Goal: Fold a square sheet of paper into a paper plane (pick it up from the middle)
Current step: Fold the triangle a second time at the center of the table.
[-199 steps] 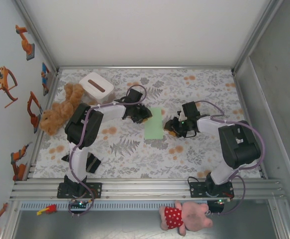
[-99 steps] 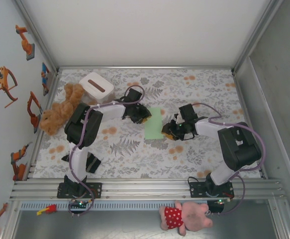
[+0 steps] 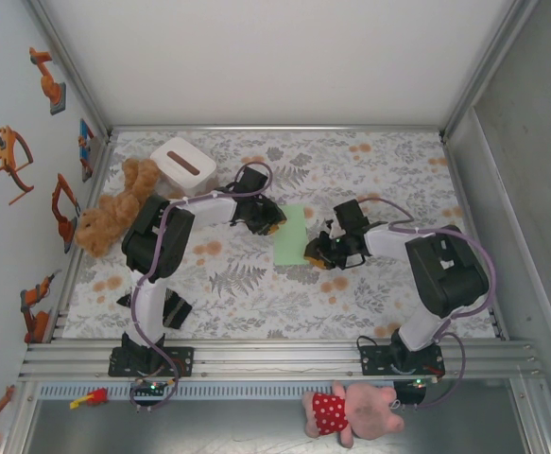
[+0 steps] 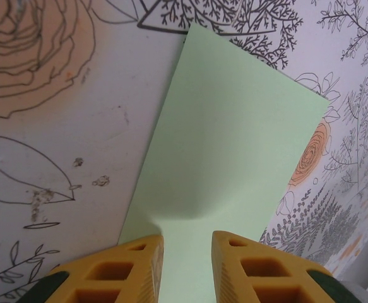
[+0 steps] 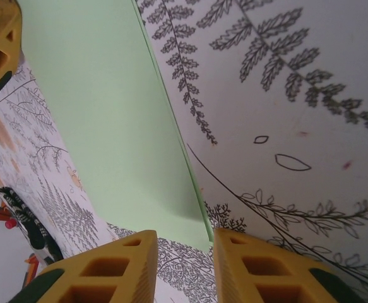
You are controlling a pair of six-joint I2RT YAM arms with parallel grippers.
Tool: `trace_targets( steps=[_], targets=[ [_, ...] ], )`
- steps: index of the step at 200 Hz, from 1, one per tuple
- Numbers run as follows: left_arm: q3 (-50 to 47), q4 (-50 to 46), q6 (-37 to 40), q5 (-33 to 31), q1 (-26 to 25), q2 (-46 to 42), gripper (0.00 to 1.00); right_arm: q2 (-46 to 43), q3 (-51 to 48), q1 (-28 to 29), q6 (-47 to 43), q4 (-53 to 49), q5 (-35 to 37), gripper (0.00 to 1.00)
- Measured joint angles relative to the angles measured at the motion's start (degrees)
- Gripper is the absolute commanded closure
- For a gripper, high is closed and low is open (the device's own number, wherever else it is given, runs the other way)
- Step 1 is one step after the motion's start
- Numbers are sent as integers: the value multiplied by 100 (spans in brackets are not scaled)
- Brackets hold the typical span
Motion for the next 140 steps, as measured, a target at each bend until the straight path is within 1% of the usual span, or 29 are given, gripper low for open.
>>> trace_targets(
  steps=[54, 140],
  targets=[
    [0, 0, 0, 55, 22, 11, 72, 24, 2, 22, 0, 13, -4, 77],
    [4, 2, 0, 118, 26, 22, 73, 24, 0, 22, 111, 376, -15, 78]
  ],
)
